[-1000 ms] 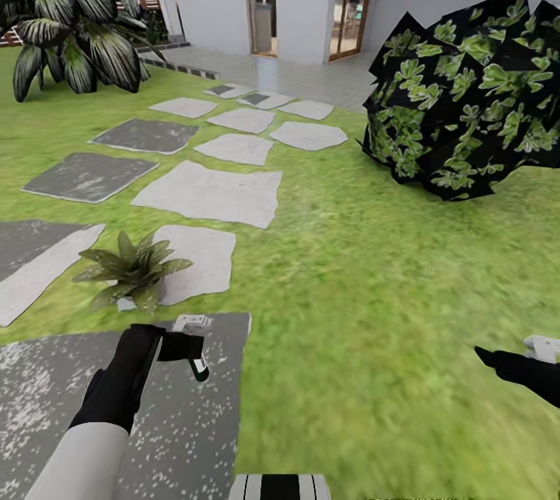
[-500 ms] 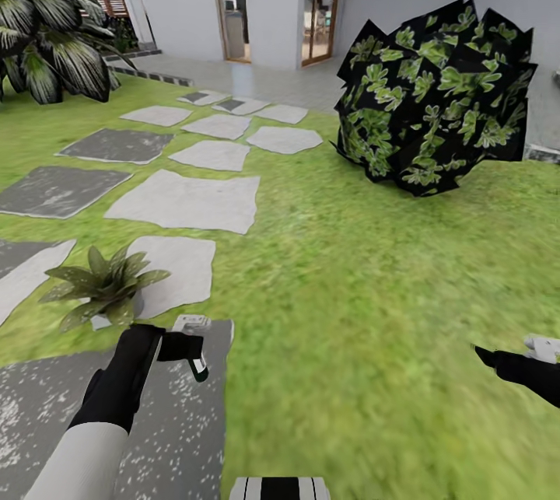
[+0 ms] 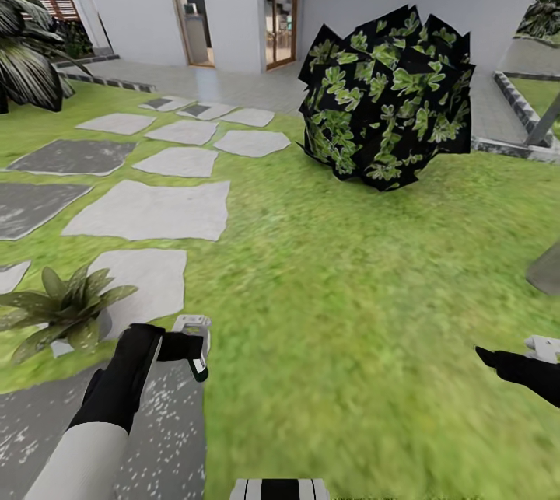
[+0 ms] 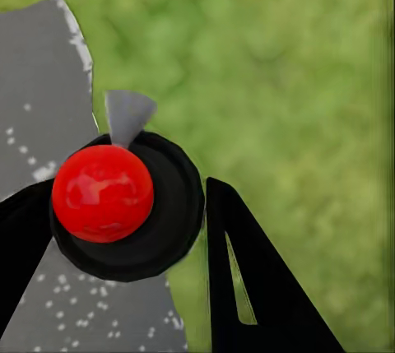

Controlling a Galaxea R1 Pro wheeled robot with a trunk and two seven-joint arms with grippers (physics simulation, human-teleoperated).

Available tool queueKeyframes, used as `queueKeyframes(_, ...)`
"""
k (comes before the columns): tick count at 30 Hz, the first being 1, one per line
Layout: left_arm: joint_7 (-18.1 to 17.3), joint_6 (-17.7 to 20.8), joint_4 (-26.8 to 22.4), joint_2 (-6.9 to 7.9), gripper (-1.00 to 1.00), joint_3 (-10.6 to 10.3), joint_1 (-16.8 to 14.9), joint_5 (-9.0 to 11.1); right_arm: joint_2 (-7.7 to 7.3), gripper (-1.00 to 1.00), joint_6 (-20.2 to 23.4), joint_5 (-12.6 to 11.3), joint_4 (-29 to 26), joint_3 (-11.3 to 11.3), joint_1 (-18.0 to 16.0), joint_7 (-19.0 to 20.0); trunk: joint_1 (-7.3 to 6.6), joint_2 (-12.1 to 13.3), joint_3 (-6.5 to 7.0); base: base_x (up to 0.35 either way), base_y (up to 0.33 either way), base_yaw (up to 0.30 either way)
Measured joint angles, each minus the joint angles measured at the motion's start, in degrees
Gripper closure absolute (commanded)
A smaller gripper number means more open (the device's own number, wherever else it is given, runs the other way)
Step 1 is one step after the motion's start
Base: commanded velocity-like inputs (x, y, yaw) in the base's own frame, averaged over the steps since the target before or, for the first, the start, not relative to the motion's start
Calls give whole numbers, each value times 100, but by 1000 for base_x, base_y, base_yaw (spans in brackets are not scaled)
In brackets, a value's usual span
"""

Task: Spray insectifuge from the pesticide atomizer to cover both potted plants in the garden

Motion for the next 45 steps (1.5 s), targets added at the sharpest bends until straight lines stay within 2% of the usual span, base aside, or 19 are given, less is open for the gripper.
queueKeyframes(45, 0, -9, 0, -9, 100, -12, 5, 0, 2, -100, 0, 0, 1, -2, 1, 0, 0, 0, 254, 0, 0, -258)
